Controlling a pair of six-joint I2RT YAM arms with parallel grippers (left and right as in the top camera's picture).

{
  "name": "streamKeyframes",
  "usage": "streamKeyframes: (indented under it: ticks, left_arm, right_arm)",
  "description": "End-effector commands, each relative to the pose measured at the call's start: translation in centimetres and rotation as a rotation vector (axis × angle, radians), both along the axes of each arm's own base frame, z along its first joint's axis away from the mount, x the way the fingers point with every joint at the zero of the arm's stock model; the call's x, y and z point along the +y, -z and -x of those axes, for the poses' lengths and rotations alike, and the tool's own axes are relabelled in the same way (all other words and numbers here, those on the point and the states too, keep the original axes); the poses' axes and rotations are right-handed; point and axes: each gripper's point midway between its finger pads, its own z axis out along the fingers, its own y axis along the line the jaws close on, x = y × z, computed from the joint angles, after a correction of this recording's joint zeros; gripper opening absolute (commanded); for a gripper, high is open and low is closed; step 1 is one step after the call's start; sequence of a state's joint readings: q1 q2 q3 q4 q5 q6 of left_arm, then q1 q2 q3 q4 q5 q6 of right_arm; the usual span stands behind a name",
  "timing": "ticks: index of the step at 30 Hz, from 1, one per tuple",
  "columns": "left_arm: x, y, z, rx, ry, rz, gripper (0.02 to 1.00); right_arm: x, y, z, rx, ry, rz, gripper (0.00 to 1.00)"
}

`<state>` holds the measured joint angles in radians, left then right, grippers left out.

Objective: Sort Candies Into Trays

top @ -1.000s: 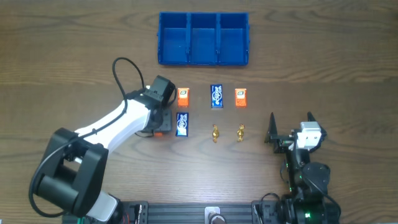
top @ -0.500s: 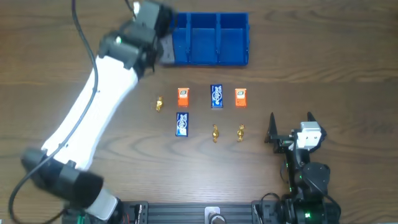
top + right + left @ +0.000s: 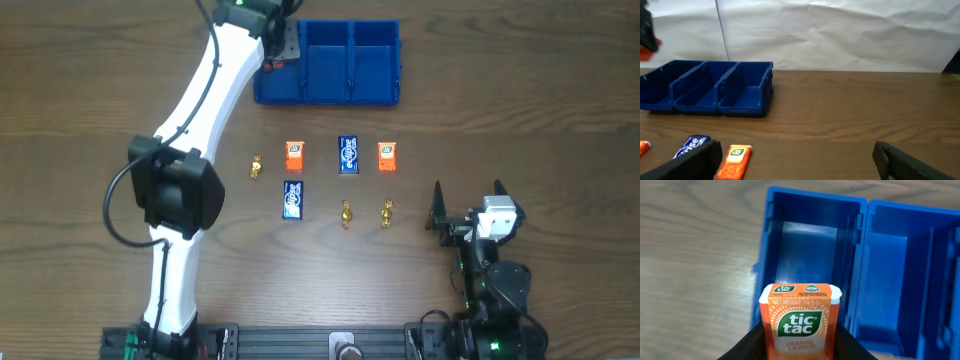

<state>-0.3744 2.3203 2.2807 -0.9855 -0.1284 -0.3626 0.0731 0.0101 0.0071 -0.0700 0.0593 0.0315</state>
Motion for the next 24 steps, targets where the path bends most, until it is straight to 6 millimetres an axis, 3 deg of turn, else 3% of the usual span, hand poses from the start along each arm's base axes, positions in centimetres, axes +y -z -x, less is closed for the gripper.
streamKeyframes:
  ticks: [1, 4, 6, 7, 9, 10, 11, 14, 20, 22, 24]
  left_arm:
    - [0.6, 1.0, -1.7, -0.014, 0.007, 0.017, 0.261]
    - [0.8, 1.5, -2.0, -0.011, 0.01, 0.011, 0.266]
    - [0.7, 1.5, -2.1, -0.015, 0.025, 0.007, 0.327]
    - [0.7, 1.5, -2.1, -0.015, 0.025, 0.007, 0.408]
    - [0.7, 1.5, -2.1, -0.015, 0.025, 0.008, 0.682]
    - [0.6, 1.5, -2.1, -0.014, 0.027, 0.011, 0.761]
    - [0.5, 1.4, -2.0, -0.014, 0.03, 0.016, 0.814]
    - [-0.2, 0.1, -1.2, -0.017, 0.046, 0.028, 0.853]
    - [-3.5, -5.5, 3.8, -0.048, 0.107, 0.026, 0.899]
    - [-4.5, -6.0, 7.3, -0.045, 0.101, 0.023, 0.904]
    - [-5.1, -5.2, 9.7, -0.035, 0.104, 0.038, 0.904]
  right_arm:
    - [-0.1, 0.0, 0.0, -0.001, 0.003, 0.018, 0.998]
    - [-0.1, 0.0, 0.0, -0.001, 0.003, 0.018, 0.998]
    - [-0.1, 0.0, 0.0, -0.001, 0.003, 0.018, 0.998]
    - [-0.1, 0.0, 0.0, -0.001, 0.003, 0.018, 0.998]
    - [-0.1, 0.0, 0.0, -0.001, 0.003, 0.018, 0.998]
    - [-0.1, 0.0, 0.0, -0.001, 0.003, 0.018, 0.998]
    - [-0.1, 0.0, 0.0, -0.001, 0.003, 0.018, 0.998]
    - [-0.1, 0.0, 0.0, -0.001, 0.003, 0.018, 0.998]
    - [-0.1, 0.0, 0.0, -0.001, 0.003, 0.018, 0.998]
    - [-0.1, 0.0, 0.0, -0.001, 0.003, 0.018, 0.998]
    - [-0.1, 0.0, 0.0, -0.001, 0.003, 0.018, 0.998]
